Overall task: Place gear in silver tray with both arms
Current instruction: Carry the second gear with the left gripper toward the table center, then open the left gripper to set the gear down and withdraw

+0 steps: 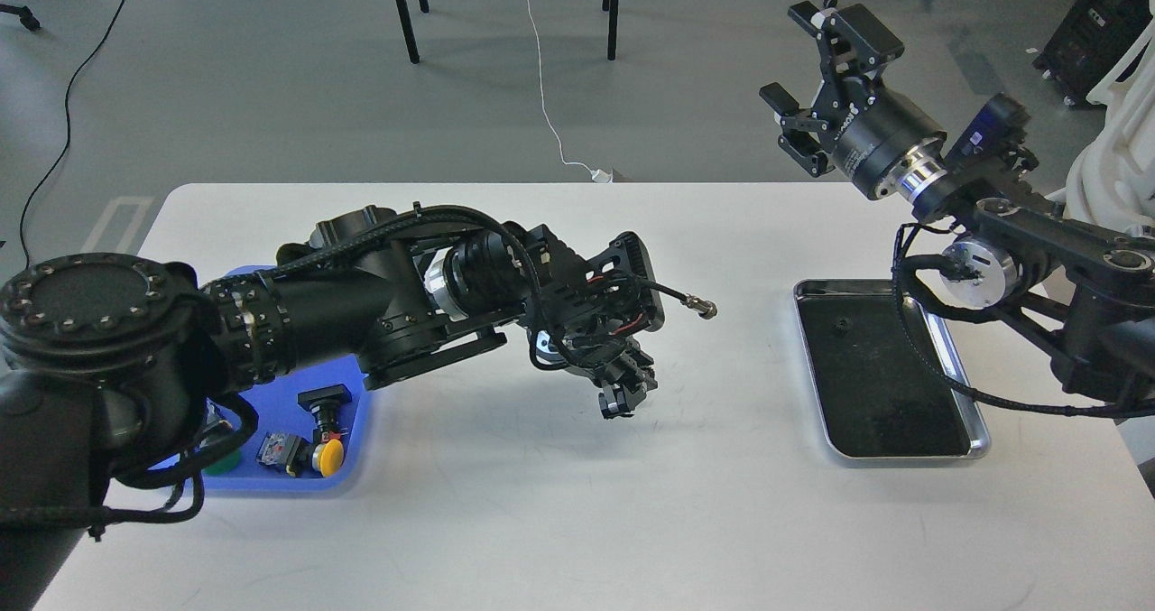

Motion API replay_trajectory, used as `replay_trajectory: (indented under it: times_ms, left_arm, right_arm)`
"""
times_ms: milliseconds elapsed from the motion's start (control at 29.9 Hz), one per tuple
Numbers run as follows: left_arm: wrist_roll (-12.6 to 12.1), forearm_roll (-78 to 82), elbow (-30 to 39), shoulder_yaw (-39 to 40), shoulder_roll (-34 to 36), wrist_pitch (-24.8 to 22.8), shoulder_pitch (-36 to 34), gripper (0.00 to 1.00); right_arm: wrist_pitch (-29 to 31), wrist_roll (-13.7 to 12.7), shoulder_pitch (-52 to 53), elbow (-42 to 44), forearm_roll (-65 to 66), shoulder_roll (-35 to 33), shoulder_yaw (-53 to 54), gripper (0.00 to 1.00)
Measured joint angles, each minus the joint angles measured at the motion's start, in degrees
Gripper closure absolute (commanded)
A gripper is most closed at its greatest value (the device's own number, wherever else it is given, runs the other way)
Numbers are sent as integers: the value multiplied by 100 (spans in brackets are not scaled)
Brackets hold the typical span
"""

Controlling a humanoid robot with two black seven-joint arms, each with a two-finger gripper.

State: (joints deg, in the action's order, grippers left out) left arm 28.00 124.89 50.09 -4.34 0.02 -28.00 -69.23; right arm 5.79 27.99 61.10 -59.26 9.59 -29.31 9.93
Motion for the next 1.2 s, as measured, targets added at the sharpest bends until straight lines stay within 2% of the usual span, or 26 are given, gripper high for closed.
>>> replay_trajectory:
  times_ms: [201, 669, 936, 969, 1003, 1036, 1070, 1103, 1136, 1203]
  left_arm:
    - [0, -54, -207, -154, -2, 0, 45, 87]
    - [-1, -389, -183, -156, -2, 0, 169, 86]
    - [-2, -430, -209, -174, -2, 0, 364, 78]
    - [-2, -431, -221, -178, -2, 0, 411, 75]
    - [-2, -431, -228, -180, -2, 0, 444, 66]
    - [-2, -434, -230, -178, -2, 1, 457, 61]
    - [-3, -436, -230, -167, -1, 0, 462, 37]
    - [-3, -439, -227, -152, -1, 0, 463, 25]
    - [-3, -441, -214, -136, 0, 0, 463, 19]
    - [0, -447, -183, -99, -4, 0, 442, 16]
  right_arm:
    - [-32, 0, 364, 26, 1, 232, -486, 6]
    - [-34, 0, 298, 120, 25, 333, -571, 5]
    - [-34, 0, 287, 125, 26, 336, -571, 5]
    - [-34, 0, 276, 125, 26, 334, -572, 5]
    - [-34, 0, 263, 126, 26, 331, -571, 5]
    - [-34, 0, 255, 126, 26, 328, -572, 5]
    - [-34, 0, 249, 125, 26, 324, -572, 5]
    - [-34, 0, 245, 125, 26, 319, -572, 5]
    - [-34, 0, 244, 125, 26, 311, -572, 5]
    - [-30, 1, 228, 124, 26, 294, -572, 5]
